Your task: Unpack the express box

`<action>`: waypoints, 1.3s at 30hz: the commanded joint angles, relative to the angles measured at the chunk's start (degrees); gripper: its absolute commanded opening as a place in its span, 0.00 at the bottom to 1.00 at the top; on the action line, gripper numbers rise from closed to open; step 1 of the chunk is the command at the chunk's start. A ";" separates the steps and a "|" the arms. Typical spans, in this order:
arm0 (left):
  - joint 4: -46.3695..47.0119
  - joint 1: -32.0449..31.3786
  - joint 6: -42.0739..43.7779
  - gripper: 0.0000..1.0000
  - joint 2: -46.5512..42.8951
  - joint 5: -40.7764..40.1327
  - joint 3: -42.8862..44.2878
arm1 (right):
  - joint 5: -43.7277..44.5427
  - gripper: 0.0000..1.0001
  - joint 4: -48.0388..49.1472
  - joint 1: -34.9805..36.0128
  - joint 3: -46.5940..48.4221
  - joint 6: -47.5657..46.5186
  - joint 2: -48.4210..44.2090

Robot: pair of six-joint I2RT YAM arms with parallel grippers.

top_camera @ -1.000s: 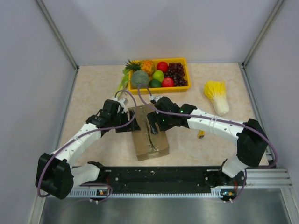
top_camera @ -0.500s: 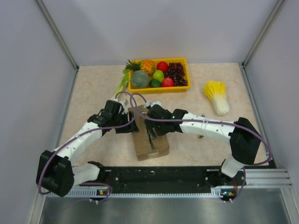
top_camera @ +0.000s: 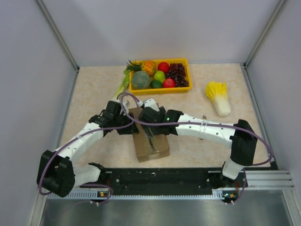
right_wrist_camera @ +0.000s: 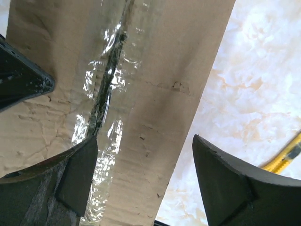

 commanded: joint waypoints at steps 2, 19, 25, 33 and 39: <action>-3.71 0.62 0.75 0.47 1.82 -4.67 -0.40 | 8.88 0.79 -4.06 3.18 6.55 0.21 4.75; -1.86 3.69 -1.98 0.49 0.94 4.12 -3.12 | 24.35 0.78 -6.96 6.00 9.46 3.56 14.69; -2.39 4.92 -0.93 0.49 1.21 3.42 -3.03 | 29.53 0.76 -12.23 6.35 11.57 6.36 14.26; -2.65 5.45 -0.22 0.49 1.65 3.42 -2.51 | 33.14 0.73 -14.96 6.35 11.66 7.33 8.54; -3.09 5.63 0.30 0.49 1.47 2.72 -2.15 | 33.85 0.72 -17.77 6.18 11.57 9.26 5.90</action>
